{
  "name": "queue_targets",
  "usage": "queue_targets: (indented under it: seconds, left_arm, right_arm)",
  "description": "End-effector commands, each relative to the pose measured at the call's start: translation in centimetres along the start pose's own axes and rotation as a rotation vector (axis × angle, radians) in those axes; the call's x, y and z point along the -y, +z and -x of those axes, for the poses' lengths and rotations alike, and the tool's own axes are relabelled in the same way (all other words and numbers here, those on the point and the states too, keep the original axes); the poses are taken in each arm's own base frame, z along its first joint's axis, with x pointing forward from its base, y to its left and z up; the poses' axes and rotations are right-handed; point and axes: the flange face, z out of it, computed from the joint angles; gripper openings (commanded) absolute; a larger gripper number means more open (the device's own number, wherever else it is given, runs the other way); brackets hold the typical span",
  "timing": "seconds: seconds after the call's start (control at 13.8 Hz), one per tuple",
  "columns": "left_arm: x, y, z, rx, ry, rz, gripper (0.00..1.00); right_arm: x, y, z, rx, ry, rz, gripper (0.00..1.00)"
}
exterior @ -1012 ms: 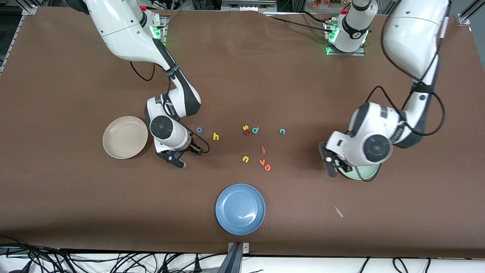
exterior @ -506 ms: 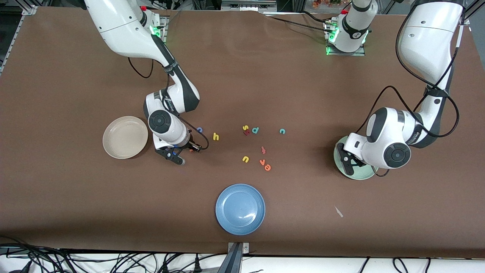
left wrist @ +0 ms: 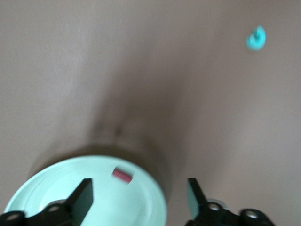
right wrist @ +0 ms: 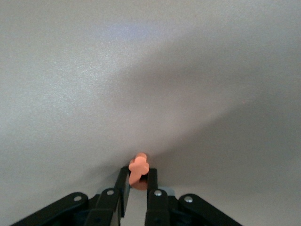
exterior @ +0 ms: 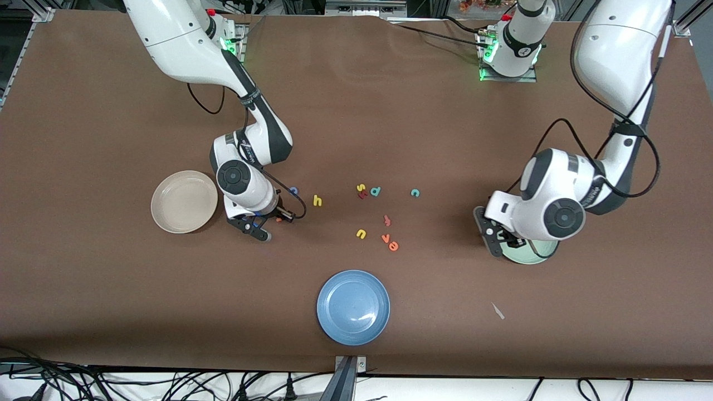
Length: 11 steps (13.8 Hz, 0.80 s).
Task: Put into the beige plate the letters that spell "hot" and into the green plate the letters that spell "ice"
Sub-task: 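Drop the pink stick on the green plate while the right gripper lifts the t, then release the orange t on the cream plate while the left gripper reaches the c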
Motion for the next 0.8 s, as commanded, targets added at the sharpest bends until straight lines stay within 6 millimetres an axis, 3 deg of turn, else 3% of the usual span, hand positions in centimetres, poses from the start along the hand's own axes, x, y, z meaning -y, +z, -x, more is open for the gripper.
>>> queue_targets:
  seconds: [0.0, 0.14, 0.36, 0.51, 0.72]
  left_arm:
    - [-2.6, -1.8, -3.6, -0.026, -0.185, -0.024, 1.00]
    - [-5.7, -1.7, -6.6, -0.024, -0.269, -0.027, 1.00]
    - [-8.7, -0.7, -8.6, -0.017, -0.505, 0.008, 1.00]
    - [-10.3, 0.1, -9.5, -0.016, -0.557, 0.033, 1.00]
    - [-12.6, 2.3, -10.4, -0.016, -0.669, 0.042, 1.00]
  right_arm:
    - [0.0, 0.5, 0.8, 0.005, -0.017, -0.012, 0.00]
    - [0.6, -1.6, 0.2, 0.021, -0.031, 0.000, 0.00]
    - [0.4, -9.0, -2.9, 0.098, -0.082, 0.053, 0.00]
    - [-1.4, -11.5, -4.6, 0.103, -0.146, 0.041, 0.00]
    - [-5.6, -12.6, -7.4, 0.113, -0.238, 0.063, 0.00]
